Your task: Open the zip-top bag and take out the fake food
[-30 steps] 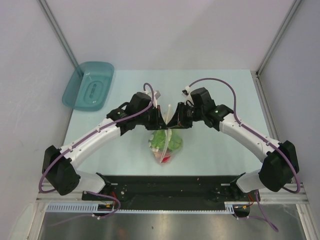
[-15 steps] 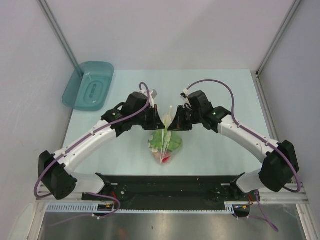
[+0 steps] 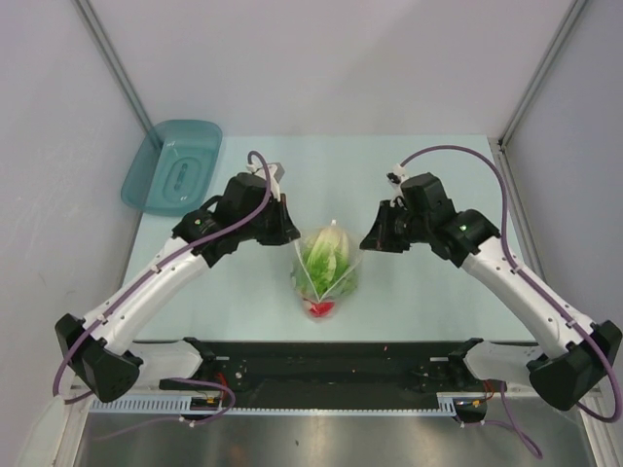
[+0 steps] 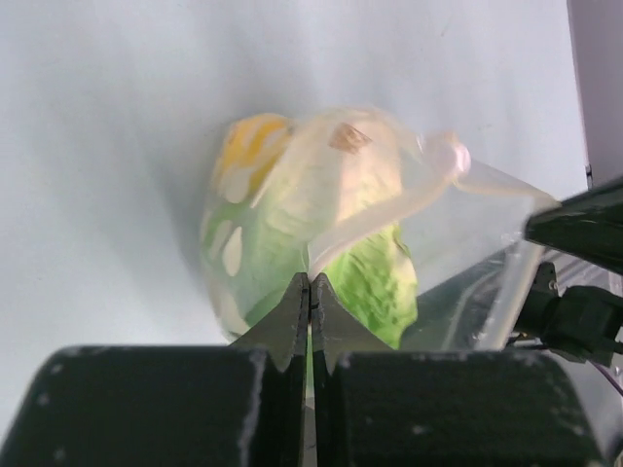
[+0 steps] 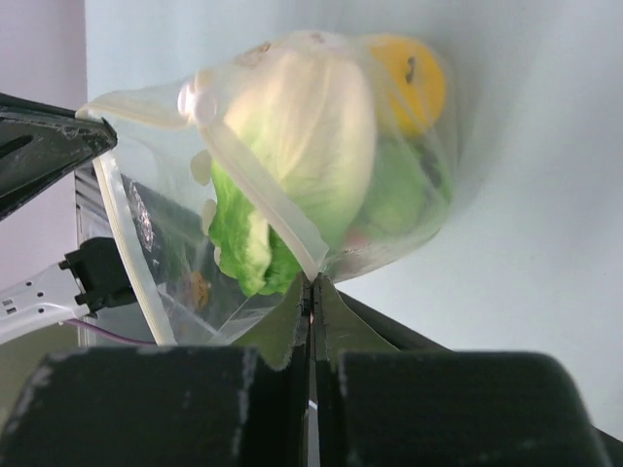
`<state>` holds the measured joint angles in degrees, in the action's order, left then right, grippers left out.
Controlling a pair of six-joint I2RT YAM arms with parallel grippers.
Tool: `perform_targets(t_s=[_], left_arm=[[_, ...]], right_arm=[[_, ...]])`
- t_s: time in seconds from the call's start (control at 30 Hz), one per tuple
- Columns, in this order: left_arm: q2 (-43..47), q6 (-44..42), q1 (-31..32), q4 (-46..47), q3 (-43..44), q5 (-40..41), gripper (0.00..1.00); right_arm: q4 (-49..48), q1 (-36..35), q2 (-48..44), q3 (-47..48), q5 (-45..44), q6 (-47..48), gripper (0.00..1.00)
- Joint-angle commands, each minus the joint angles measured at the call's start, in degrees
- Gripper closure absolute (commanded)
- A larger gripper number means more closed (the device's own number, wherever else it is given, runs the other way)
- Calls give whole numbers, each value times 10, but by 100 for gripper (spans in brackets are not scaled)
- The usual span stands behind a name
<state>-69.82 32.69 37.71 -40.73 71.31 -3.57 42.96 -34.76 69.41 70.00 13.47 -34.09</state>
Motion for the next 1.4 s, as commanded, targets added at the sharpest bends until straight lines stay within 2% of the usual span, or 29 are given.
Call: perform_targets(t_s=[0.0,0.17,0.3,0.37,0.4,0.5,0.57,0.67,0.8,0.83,0.9,0.97,1.17,1.2,1.37], left_arm=[[28,-18,-26,-5,1,22,100],[42,-17,-40,-13,-14,4,100],[56,-20,-40,-8,-17,-47,98],[63,-20,-39,1,-14,-74,90],[66,-18,-39,7,-13,-85,76],[79,-9,-39,35,-2,-131,57],[80,3,-35,58,11,-151,53],[59,-3,-2,62,51,-159,56],[-1,-43,83,8,126,-75,64],[-13,-57,94,-3,145,-36,66],[-39,-66,107,-21,153,-6,71],[-53,-78,107,-22,148,17,72],[-109,-119,111,-25,140,30,49],[-106,-122,114,-9,117,28,34],[-120,-140,116,29,79,35,20]], right_arm=[[32,14,-25,27,-13,25,100],[22,14,-21,27,13,21,100],[11,13,-16,28,26,15,100],[9,11,-14,35,35,14,100],[9,9,-13,38,37,12,100],[8,1,-9,51,44,5,100],[5,-6,-7,55,50,-1,100],[-5,-17,-1,53,49,-11,100],[-17,-27,2,47,52,-24,100],[-20,-28,0,44,53,-26,100],[-29,-28,-1,37,59,-33,100],[-31,-28,-1,34,61,-36,100],[-35,-28,-5,27,62,-43,100],[-38,-27,-6,26,62,-46,100],[-49,-25,-9,11,71,-57,100]])
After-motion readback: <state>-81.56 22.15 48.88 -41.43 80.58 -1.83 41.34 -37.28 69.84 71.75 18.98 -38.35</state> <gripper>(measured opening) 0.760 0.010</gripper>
